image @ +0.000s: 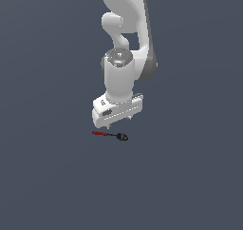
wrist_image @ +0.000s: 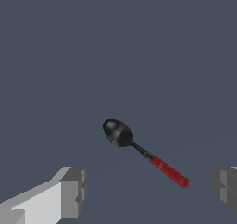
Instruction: Pick up the object and move it to a goal position.
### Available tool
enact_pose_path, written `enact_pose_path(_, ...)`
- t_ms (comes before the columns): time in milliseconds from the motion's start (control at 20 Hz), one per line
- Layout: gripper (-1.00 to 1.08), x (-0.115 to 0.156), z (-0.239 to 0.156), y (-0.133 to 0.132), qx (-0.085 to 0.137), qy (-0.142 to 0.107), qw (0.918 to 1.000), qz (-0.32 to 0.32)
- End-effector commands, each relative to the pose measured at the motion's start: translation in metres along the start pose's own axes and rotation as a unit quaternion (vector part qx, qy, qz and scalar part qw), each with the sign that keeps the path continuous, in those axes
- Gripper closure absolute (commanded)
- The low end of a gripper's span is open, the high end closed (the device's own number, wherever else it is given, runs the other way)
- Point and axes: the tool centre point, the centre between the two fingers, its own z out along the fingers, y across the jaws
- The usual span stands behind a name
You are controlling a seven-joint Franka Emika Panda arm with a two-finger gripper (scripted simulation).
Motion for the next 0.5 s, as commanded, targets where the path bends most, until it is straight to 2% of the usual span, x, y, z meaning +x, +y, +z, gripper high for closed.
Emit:
enact_pose_path(0,-0.92,-0.002,0.007,0.003,0.001,-0.002,0.9995,-0.032)
enact_pose_path(450,-0.92,-0.01,0.03,0.013,0.006,-0.008,0.9893,-0.145)
